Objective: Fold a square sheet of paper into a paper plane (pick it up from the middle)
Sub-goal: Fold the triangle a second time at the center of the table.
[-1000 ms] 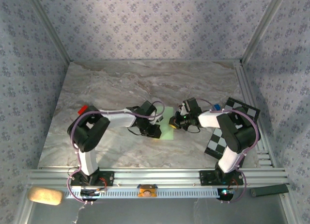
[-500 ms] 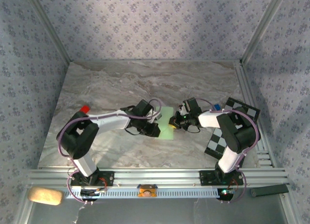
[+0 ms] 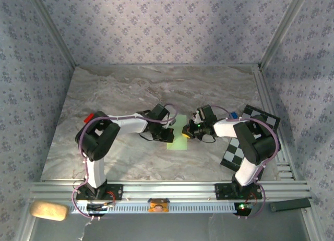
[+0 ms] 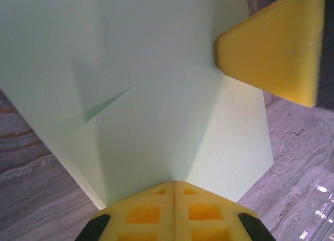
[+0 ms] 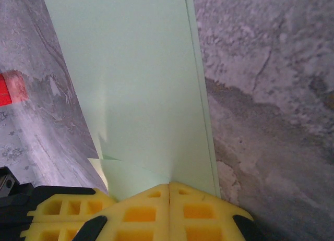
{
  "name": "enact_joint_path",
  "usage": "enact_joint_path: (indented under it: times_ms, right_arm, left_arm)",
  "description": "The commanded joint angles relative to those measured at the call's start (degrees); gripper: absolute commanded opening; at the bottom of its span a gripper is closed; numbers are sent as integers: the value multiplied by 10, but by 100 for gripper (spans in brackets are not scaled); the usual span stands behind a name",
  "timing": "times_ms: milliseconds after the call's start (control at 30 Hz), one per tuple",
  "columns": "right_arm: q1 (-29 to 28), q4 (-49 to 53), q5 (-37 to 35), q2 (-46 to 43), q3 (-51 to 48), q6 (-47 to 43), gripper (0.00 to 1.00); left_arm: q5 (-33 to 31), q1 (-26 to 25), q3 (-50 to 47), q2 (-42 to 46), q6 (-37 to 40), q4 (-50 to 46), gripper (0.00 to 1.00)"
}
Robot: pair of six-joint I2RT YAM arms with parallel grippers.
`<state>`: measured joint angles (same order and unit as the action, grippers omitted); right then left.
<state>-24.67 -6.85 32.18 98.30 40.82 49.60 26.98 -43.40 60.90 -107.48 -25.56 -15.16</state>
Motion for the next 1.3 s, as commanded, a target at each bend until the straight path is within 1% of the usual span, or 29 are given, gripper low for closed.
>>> enact_joint_path:
  times_ms: [0,167,267,367,467,567,667,767,867,1000,1100,1133,1200,1267]
  right_arm:
    - [-1,36,-29,-1,12,-16,0]
    - [-17,24,-4,-24,19,-29,2]
    - [-32,27,-6,-33,15,-34,2]
    - [-44,12,7,-28,4,-26,2]
    - [-45,28,-7,-12,0,-23,2]
    - [-28,11,-19,0,-21,-9,2]
    - [3,-10,-26,3,-30,-2,2]
    - [31,-21,-24,2,-22,-3,2]
    - [55,-10,-32,3,-3,-10,3]
    - [73,6,-28,0,21,-22,5]
    - [68,53,-39,-32,35,-50,6]
    - [65,76,-50,-47,38,-62,6]
    - [58,118,-71,-74,41,-79,7]
    - [53,147,-76,-97,37,-89,8]
  left_arm:
    - [-9,0,-22,-4,-2,-6,2]
    - [-15,-1,-54,-7,-29,33,0]
    - [-21,-1,-60,-3,-35,38,0]
    - [-23,-1,-58,-2,-34,35,0]
    - [-23,-1,-55,-2,-33,33,0]
    - [-22,-1,-54,0,-38,37,0]
    - [-33,-8,-65,4,-53,52,0]
    - [-36,-10,-72,4,-65,59,0]
    - [-36,-12,-84,7,-81,75,0]
    - [-39,-20,-89,9,-98,94,0]
    - [-62,-30,-85,30,-108,108,5]
    - [-67,-30,-79,40,-110,112,9]
    - [-75,-28,-55,57,-102,101,15]
    - [-78,-25,-20,69,-81,77,20]
